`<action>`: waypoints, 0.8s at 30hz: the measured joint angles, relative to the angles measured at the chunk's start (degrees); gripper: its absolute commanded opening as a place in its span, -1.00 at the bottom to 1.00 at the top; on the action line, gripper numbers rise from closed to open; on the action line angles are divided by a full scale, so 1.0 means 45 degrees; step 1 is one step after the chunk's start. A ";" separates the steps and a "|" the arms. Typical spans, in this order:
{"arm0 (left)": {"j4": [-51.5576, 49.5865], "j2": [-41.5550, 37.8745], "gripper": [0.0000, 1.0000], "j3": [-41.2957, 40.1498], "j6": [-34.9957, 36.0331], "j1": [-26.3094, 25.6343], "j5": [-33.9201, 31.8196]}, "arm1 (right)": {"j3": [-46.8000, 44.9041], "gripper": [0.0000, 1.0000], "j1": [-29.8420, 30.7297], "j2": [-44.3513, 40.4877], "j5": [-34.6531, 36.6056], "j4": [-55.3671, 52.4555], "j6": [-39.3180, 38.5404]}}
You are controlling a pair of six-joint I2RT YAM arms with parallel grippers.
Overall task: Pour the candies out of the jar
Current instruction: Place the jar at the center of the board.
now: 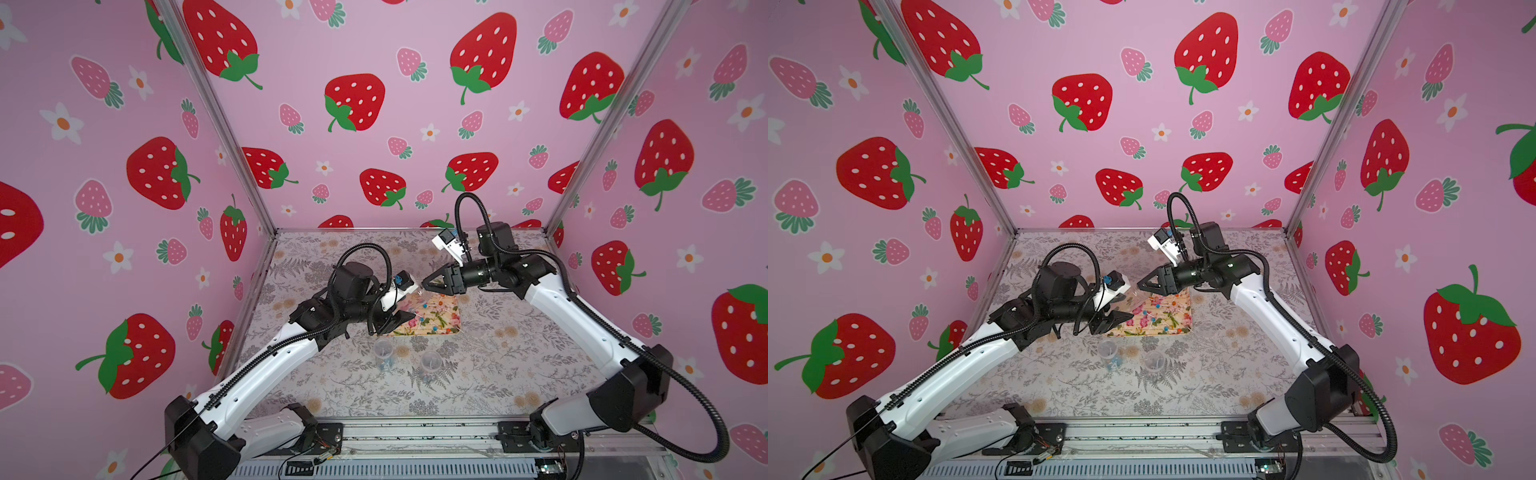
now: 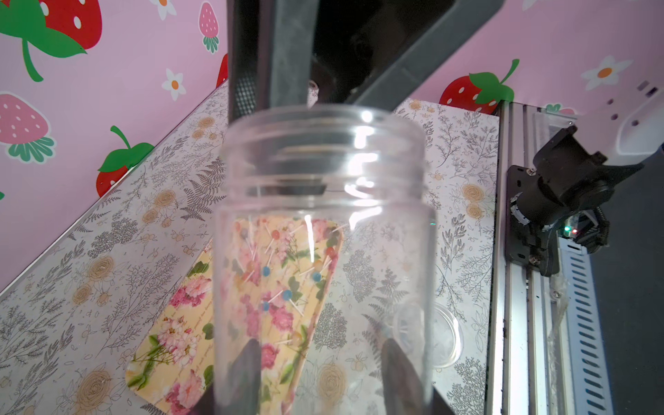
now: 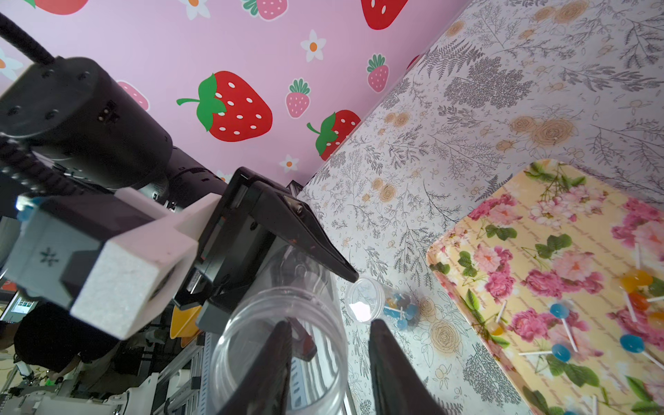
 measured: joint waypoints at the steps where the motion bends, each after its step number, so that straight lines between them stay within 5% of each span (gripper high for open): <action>1: -0.0019 0.0029 -0.15 0.0000 0.0005 0.0000 0.0010 | 0.0053 -0.32 0.0053 0.0044 0.0010 -0.0078 -0.0068; 8: -0.0029 0.0034 -0.15 0.0000 0.0015 0.0000 0.0019 | 0.0097 -0.57 0.0359 0.0253 0.0335 -0.0597 -0.0549; 13: -0.0204 0.0029 -0.13 0.0000 0.0049 0.0000 0.0092 | 0.0228 -0.96 0.0457 0.0287 0.0933 -0.0889 -0.0962; 24: 0.0403 -0.0656 0.53 -0.0330 -0.0597 0.0073 -0.0860 | 0.0296 -1.00 0.0627 0.0282 0.2846 -0.1219 -0.1059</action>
